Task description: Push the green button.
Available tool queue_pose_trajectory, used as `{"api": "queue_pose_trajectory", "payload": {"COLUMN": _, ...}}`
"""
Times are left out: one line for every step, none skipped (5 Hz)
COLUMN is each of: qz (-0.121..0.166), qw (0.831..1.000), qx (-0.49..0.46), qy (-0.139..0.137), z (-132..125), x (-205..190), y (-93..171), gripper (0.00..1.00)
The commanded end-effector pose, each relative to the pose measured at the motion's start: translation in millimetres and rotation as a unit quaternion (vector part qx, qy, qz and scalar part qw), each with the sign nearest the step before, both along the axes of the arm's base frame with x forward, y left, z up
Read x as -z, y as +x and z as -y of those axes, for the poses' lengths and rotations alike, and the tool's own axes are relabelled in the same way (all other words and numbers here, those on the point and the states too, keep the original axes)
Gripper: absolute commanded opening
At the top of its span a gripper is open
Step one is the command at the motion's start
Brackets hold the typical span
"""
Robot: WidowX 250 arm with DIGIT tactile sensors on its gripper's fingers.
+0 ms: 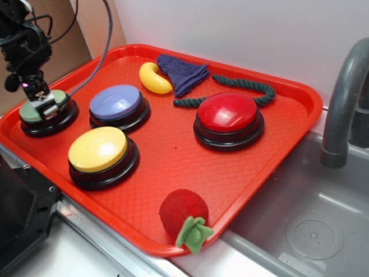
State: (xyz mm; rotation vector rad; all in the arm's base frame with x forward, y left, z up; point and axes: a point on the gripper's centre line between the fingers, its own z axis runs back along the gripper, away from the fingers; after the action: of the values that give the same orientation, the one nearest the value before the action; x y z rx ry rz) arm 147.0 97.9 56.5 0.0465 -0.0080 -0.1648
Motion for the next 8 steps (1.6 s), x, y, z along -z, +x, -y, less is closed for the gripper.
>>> {"api": "queue_pose_trajectory", "payload": {"qz": -0.022, "qw": 0.999, "qx": 0.016, "qy": 0.032, "z": 15, "x": -40, "y": 34, "gripper": 1.00}}
{"api": "queue_pose_trajectory", "payload": {"qz": 0.001, "qw": 0.997, "qx": 0.016, "qy": 0.081, "z": 25, "x": -48, "y": 43, "gripper": 1.00}}
{"api": "queue_pose_trajectory", "payload": {"qz": 0.029, "qw": 0.999, "qx": 0.032, "qy": 0.032, "z": 30, "x": -62, "y": 43, "gripper": 1.00}}
{"api": "queue_pose_trajectory", "payload": {"qz": 0.043, "qw": 0.998, "qx": -0.010, "qy": 0.046, "z": 26, "x": -70, "y": 20, "gripper": 1.00}}
{"api": "queue_pose_trajectory", "payload": {"qz": 0.033, "qw": 0.998, "qx": -0.020, "qy": 0.044, "z": 34, "x": -74, "y": 24, "gripper": 1.00}}
{"api": "queue_pose_trajectory", "payload": {"qz": 0.022, "qw": 0.999, "qx": -0.018, "qy": 0.038, "z": 45, "x": -82, "y": 31, "gripper": 1.00}}
{"api": "queue_pose_trajectory", "payload": {"qz": 0.023, "qw": 0.999, "qx": -0.019, "qy": 0.038, "z": 53, "x": -87, "y": 42, "gripper": 1.00}}
{"api": "queue_pose_trajectory", "payload": {"qz": 0.025, "qw": 0.999, "qx": -0.012, "qy": 0.040, "z": 60, "x": -95, "y": 47, "gripper": 1.00}}
